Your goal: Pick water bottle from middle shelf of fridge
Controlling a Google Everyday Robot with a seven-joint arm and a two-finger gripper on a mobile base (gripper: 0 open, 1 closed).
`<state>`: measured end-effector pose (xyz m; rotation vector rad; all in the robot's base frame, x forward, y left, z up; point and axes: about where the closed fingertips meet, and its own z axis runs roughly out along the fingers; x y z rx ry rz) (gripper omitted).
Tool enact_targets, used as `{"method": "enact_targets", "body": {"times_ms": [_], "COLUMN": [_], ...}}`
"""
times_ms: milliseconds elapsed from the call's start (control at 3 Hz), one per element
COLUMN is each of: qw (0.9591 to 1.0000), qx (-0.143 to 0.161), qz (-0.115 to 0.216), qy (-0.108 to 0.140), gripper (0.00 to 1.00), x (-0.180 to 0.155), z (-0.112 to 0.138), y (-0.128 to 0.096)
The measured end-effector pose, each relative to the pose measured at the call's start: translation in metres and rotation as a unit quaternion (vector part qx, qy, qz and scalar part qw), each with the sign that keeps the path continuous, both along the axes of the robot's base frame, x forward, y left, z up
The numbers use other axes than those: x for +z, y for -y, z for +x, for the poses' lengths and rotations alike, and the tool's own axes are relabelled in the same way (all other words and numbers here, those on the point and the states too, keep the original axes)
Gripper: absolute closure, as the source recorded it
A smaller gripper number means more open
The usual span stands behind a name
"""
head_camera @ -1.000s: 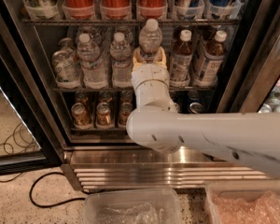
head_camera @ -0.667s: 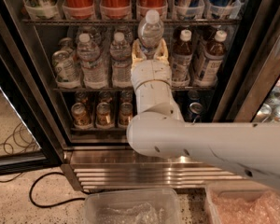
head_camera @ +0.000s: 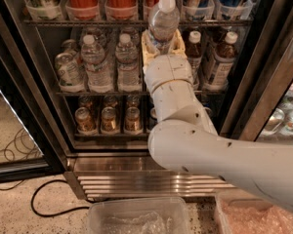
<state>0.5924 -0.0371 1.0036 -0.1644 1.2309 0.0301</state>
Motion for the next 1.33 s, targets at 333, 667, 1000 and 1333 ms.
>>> {"method": "enact_targets", "body": {"times_ms": [333,667,1000,1333], "qw": [0.9978,0.9904,0.982,0.9737], "qx": [0.048,0.097,0.131,0.164], "qz": [-0.023,-0.034,-0.034,-0.031], "qy": [-0.041,-0.092,-0.132,-0.155], "gripper": [1.0,1.0,1.0,1.0], "x": [-0.014,-0.039,-0.062,-0.077], "z": [-0.005,-0.004,0.0,-0.001], "y": [-0.002,0.0,0.005,0.002]}}
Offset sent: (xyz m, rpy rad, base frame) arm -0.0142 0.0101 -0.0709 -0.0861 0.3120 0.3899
